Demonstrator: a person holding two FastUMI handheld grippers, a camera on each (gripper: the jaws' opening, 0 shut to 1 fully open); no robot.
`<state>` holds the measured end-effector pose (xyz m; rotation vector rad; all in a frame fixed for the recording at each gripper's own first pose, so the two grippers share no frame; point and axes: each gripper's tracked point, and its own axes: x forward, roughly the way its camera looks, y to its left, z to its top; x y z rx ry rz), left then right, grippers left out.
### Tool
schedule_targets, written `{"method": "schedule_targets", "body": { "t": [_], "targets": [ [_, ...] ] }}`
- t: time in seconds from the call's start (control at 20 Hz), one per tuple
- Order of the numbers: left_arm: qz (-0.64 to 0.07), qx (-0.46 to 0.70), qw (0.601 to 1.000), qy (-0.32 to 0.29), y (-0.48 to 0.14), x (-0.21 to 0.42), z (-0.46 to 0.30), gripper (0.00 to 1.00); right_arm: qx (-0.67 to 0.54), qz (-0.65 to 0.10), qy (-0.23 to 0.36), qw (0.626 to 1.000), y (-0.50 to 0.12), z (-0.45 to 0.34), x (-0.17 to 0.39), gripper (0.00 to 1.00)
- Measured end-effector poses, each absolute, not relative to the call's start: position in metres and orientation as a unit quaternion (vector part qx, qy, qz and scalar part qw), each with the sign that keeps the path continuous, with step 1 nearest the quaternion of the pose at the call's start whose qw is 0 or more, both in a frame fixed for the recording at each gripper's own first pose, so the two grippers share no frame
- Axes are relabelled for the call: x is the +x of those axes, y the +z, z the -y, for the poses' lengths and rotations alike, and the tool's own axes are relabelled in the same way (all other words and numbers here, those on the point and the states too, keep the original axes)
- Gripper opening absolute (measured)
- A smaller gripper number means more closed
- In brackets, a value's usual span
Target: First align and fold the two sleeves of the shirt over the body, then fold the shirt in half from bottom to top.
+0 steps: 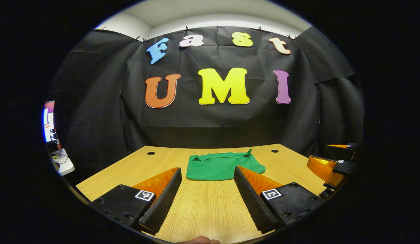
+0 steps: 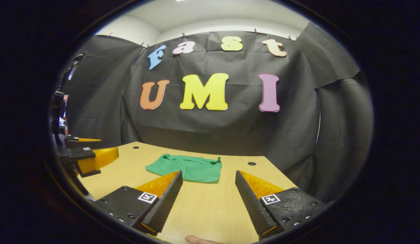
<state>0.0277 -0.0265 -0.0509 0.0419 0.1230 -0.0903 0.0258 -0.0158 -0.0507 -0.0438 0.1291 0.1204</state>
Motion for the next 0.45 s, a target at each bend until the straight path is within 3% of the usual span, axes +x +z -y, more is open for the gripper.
{"method": "schedule_targets", "body": {
  "t": [0.45],
  "targets": [
    [-0.07, 0.022, 0.996, -0.051, -0.0565, 0.0267, 0.031, 0.99, -0.019, -0.07, 0.059, 0.996, -0.0553, 0.0154, 0.0288, 0.95]
  ]
}}
